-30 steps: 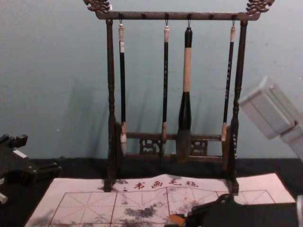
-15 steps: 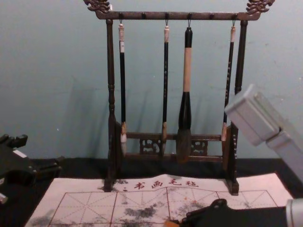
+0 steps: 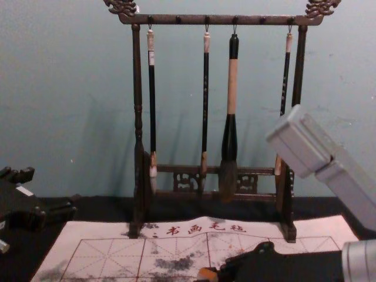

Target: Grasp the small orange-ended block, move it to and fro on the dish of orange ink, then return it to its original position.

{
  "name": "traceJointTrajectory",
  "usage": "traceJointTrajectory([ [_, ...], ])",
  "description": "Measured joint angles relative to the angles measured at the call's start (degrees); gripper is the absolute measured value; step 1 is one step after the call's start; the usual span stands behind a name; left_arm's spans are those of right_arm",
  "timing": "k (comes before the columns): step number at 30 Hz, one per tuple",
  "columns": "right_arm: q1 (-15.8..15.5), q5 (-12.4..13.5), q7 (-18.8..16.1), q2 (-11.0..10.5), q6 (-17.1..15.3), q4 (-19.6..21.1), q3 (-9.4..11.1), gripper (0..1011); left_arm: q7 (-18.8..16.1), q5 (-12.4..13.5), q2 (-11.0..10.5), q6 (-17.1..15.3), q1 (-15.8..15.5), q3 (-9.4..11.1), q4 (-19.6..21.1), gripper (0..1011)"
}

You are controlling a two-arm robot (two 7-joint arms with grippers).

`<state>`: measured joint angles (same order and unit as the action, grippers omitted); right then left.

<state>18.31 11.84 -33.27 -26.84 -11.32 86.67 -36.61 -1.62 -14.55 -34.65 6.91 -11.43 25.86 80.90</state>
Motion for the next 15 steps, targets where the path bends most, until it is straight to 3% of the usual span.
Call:
traceJointTrajectory([
  [15,0.3,-0.4,1.0,0.1,-0.6,-0.9,1.5,99,0.0,0.0,0.0,0.0,0.0,0.0,0.0,1001],
])
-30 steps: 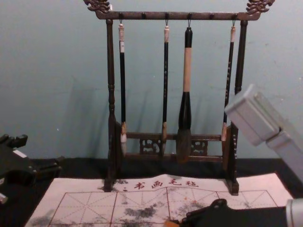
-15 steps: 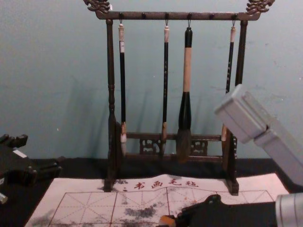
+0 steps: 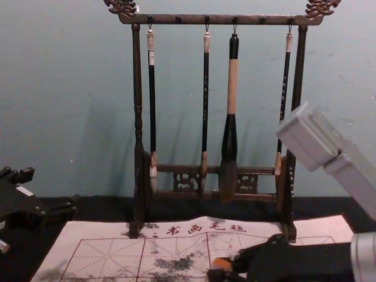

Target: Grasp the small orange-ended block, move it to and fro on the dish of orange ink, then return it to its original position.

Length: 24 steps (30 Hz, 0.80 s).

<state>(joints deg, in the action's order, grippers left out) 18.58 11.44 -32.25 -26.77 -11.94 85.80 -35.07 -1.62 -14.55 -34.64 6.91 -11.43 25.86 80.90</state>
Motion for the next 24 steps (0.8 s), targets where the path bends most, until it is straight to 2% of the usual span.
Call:
traceJointTrajectory([
  [11,-1.7,1.2,0.1,-1.7,-0.2,1.3,1.7,100,0.0,0.0,0.0,0.0,0.0,0.0,0.0,1001],
  [24,-3.3,2.6,-1.4,-3.5,-0.4,4.1,1.6,100,0.0,0.0,0.0,0.0,0.0,0.0,0.0,1001],
])
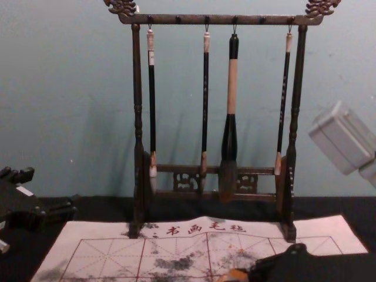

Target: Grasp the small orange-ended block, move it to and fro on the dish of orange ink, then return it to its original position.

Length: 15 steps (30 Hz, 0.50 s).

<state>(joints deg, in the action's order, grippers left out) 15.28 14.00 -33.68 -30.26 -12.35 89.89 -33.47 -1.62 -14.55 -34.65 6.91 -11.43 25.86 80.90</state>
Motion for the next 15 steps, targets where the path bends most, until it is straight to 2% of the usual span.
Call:
traceJointTrajectory([
  [15,0.9,0.1,-0.7,0.7,-0.3,0.5,-2.4,99,0.0,0.0,0.0,0.0,0.0,0.0,0.0,1001],
])
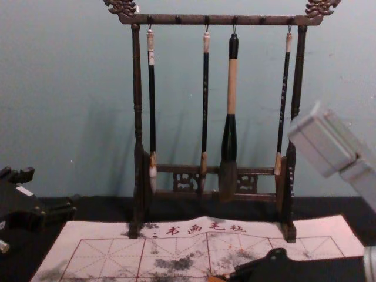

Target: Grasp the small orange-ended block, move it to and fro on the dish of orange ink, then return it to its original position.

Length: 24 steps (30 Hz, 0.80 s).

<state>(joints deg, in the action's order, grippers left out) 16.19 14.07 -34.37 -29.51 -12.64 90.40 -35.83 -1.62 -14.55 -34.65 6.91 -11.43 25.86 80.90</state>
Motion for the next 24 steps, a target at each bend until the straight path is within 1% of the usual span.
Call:
traceJointTrajectory([
  [6,1.4,-0.9,0.0,1.1,0.0,-1.5,-1.1,99,0.0,0.0,0.0,0.0,0.0,0.0,0.0,1002],
  [11,2.5,-1.6,0.2,1.9,0.0,-2.7,-1.5,100,0.0,0.0,0.0,0.0,0.0,0.0,0.0,1001],
  [17,3.5,-2.1,0.4,2.6,-0.1,-3.9,-1.6,100,0.0,0.0,0.0,0.0,0.0,0.0,0.0,1001],
  [24,4.3,-2.5,1.1,3.2,-0.5,-5.3,-1.1,100,0.0,0.0,0.0,0.0,0.0,0.0,0.0,1001],
])
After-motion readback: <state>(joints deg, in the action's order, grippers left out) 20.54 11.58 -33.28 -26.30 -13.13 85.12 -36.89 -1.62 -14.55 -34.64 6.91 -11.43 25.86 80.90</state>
